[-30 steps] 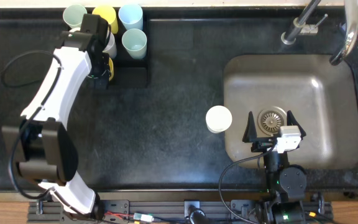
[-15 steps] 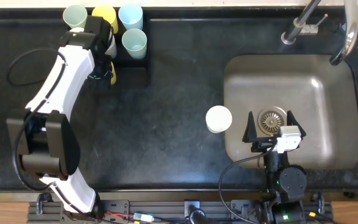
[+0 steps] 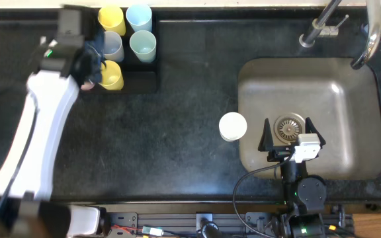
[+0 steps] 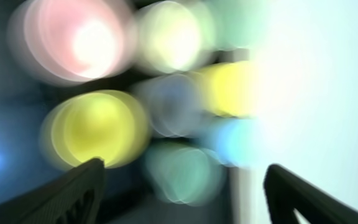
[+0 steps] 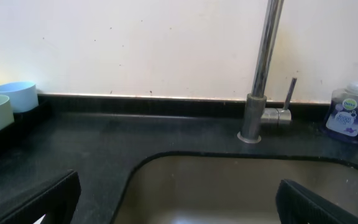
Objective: Store Cups
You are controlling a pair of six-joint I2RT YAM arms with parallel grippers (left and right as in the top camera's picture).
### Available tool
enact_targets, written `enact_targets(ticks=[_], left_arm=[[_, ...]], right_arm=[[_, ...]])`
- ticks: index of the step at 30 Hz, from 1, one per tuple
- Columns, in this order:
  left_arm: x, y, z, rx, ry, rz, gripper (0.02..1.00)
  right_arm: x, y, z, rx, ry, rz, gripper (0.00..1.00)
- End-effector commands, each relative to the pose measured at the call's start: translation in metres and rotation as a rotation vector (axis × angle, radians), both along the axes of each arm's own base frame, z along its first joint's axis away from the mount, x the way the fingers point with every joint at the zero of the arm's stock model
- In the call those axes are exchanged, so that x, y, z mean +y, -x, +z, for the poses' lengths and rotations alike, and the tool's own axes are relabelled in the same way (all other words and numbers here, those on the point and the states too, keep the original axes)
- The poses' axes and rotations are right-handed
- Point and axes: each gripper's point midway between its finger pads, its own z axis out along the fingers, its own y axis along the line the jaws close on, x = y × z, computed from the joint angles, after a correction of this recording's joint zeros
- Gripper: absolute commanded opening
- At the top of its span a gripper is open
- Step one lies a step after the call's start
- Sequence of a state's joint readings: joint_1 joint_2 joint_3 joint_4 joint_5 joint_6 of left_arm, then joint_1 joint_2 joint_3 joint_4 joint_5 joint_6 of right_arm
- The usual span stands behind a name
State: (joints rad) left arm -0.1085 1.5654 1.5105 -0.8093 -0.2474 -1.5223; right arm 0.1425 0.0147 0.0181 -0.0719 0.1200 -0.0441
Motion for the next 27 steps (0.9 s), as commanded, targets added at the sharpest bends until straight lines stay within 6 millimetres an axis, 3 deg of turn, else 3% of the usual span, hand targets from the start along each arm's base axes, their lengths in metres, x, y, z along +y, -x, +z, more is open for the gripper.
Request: enact_targets(ticks=[1, 3, 5, 9, 13, 19, 27], left_arm=[[0.019, -0.004, 0.105, -0.351, -0.508, -0.267, 0.888], [0.010, 0.000, 0.149, -0.520, -0.766, -0.396, 0.899], [0.001, 0.016, 0.172, -0.628, -0.967, -0.479, 0.919], [-0.012, 0.053, 0.175, -0.702, -1.232, -0.601, 0.993], [-0.017, 0.086, 0.150, -0.712, -1.350, -0.685, 1.000], [-0.005, 0.130, 0.105, -0.747, -1.389, -0.620, 1.000], [-0.001, 0.169, 0.034, -0.767, -1.401, -0.593, 1.000]], right_arm=[[-0.002, 0.000, -0.003, -0.002, -0.011, -0.008, 0.996], [-0.002, 0.000, -0.003, -0.002, -0.011, -0.008, 0.998], [-0.002, 0.000, -0.003, -0.002, -0.011, -0.008, 0.998], [-0.002, 0.000, -0.003, -0.002, -0.011, -0.008, 0.998], [-0.002, 0.000, -0.003, -0.002, -0.011, -0.008, 0.998], [-0.002, 0.000, -0.003, -0.002, -0.011, -0.008, 0.996], [-0.002, 0.000, -0.003, -0.002, -0.011, -0.008, 0.998]])
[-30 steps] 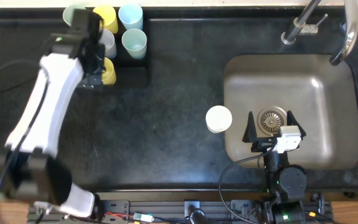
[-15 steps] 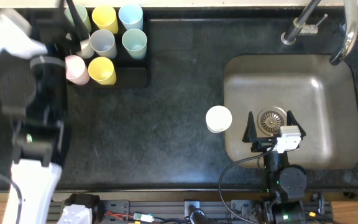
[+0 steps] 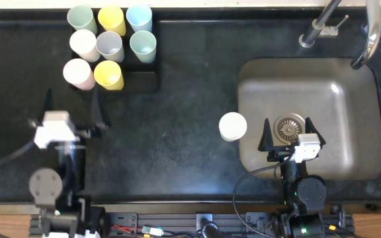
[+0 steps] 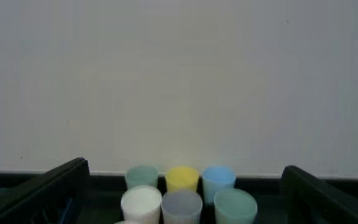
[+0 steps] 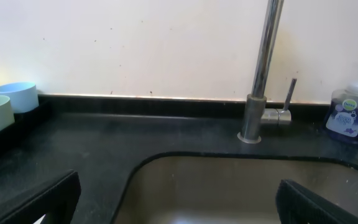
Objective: Store Cups
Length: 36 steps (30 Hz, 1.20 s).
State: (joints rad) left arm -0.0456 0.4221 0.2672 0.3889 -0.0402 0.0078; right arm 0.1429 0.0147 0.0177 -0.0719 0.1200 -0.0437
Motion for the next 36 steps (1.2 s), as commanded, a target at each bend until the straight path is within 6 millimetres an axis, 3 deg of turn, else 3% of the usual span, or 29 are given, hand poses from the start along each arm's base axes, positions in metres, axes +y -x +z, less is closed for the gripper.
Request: enact_targets(ticks=[1, 5, 11, 15, 36], left_arm=[[0.000, 0.016, -0.032, -0.024, -0.035, 0.002, 1.000], [0.000, 0.023, -0.058, -0.026, -0.035, 0.002, 1.000], [0.001, 0.024, -0.100, 0.132, -0.045, 0.000, 1.000], [0.000, 0.024, -0.143, 0.308, -0.051, -0.004, 1.000], [-0.001, 0.024, -0.145, 0.318, -0.053, -0.015, 1.000]], right_arm=[[-0.002, 0.000, -0.003, -0.002, -0.011, -0.008, 0.998], [-0.002, 0.000, -0.003, -0.002, -0.011, -0.008, 0.998], [-0.002, 0.000, -0.003, -0.002, -0.011, -0.008, 0.998], [-0.002, 0.000, -0.003, -0.002, -0.011, -0.008, 0.998], [-0.002, 0.000, -0.003, -0.002, -0.011, -0.008, 0.998]])
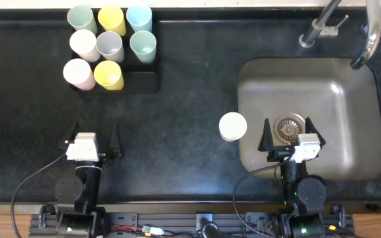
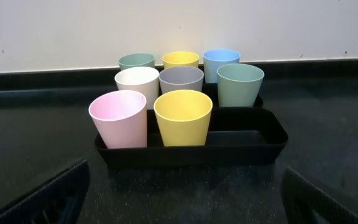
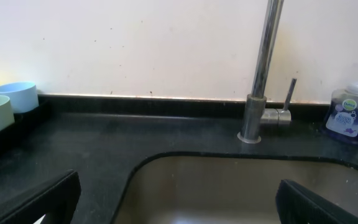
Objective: Store Cups
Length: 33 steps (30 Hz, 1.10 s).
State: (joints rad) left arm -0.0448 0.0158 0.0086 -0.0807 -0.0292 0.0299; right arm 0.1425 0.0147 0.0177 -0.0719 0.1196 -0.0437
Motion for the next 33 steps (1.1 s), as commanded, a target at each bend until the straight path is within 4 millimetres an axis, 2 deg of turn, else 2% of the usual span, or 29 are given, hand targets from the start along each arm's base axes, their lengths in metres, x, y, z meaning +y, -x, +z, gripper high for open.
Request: enact_targets(ticks=[1, 21, 23, 26, 29, 31, 33], left_arm=[[-0.001, 0.000, 0.001, -0.004, -0.014, -0.009, 1.000], [-0.001, 0.000, 0.001, -0.004, -0.014, -0.009, 1.000], [-0.001, 0.000, 0.001, -0.003, -0.014, -0.009, 1.000], [-0.001, 0.000, 0.001, -0.004, -0.014, -0.009, 1.000], [-0.001, 0.000, 0.001, -0.003, -0.014, -0.009, 1.000], [-0.001, 0.000, 0.001, -0.003, -0.014, -0.009, 1.000], [-0.001, 0.000, 0.001, -0.003, -0.014, -0.009, 1.000]], right_arm=[[-0.002, 0.000, -0.003, -0.002, -0.011, -0.008, 0.998], [-0.002, -0.001, -0.002, 0.013, -0.009, -0.008, 0.996], [-0.001, -0.002, 0.013, 0.027, -0.007, -0.009, 0.996], [0.000, -0.009, 0.048, 0.079, -0.005, -0.006, 0.998], [0.010, -0.019, 0.078, 0.225, -0.044, 0.036, 0.998], [0.018, -0.021, 0.086, 0.365, -0.046, 0.071, 0.996], [0.020, -0.020, 0.086, 0.523, -0.035, 0.075, 0.996]])
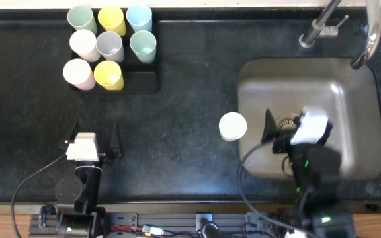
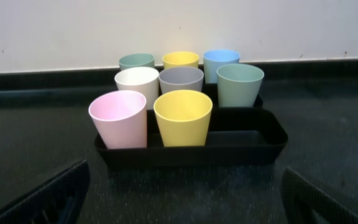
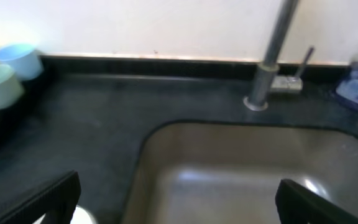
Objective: Store Cups
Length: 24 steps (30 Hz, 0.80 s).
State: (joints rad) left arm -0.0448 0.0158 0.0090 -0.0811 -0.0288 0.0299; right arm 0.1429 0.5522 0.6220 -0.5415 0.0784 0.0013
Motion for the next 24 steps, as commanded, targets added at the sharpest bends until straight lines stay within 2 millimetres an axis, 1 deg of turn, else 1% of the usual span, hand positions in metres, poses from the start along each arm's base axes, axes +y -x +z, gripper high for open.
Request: enact_targets(ticks=[1, 4, 6, 9, 10, 13, 14, 16, 20, 24], left_arm=[[-0.001, 0.000, 0.000, -0.003, -0.014, -0.008, 1.000], [-0.001, 0.000, 0.001, -0.004, -0.014, -0.008, 1.000], [-0.001, 0.000, 0.001, -0.004, -0.014, -0.009, 1.000], [-0.001, 0.000, 0.001, -0.004, -0.014, -0.009, 1.000], [-0.001, 0.000, 0.001, -0.004, -0.014, -0.008, 1.000], [-0.001, 0.000, 0.000, -0.003, -0.014, -0.009, 1.000], [-0.001, 0.000, 0.000, -0.003, -0.014, -0.008, 1.000], [-0.001, 0.000, 0.000, -0.003, -0.014, -0.008, 1.000], [-0.001, 0.000, 0.001, -0.004, -0.014, -0.008, 1.000], [-0.001, 0.000, 0.000, -0.003, -0.014, -0.008, 1.000]], right_arm=[[0.011, -0.006, 0.030, 0.206, -0.036, 0.033, 0.998], [0.014, -0.012, 0.021, 0.401, -0.036, 0.029, 0.998], [0.024, -0.016, 0.009, 0.528, -0.071, 0.055, 0.996], [0.041, -0.016, -0.018, 0.728, -0.123, 0.111, 0.998], [0.045, -0.015, -0.030, 0.805, -0.136, 0.121, 0.996], [0.052, -0.007, -0.063, 0.993, -0.161, 0.132, 0.998], [0.054, -0.004, -0.070, 1.037, -0.159, 0.136, 0.996], [0.058, -0.001, -0.086, 1.114, -0.137, 0.159, 0.969], [0.064, -0.005, -0.105, 1.171, -0.115, 0.175, 0.950], [0.060, -0.006, -0.122, 1.220, -0.058, 0.154, 0.915]])
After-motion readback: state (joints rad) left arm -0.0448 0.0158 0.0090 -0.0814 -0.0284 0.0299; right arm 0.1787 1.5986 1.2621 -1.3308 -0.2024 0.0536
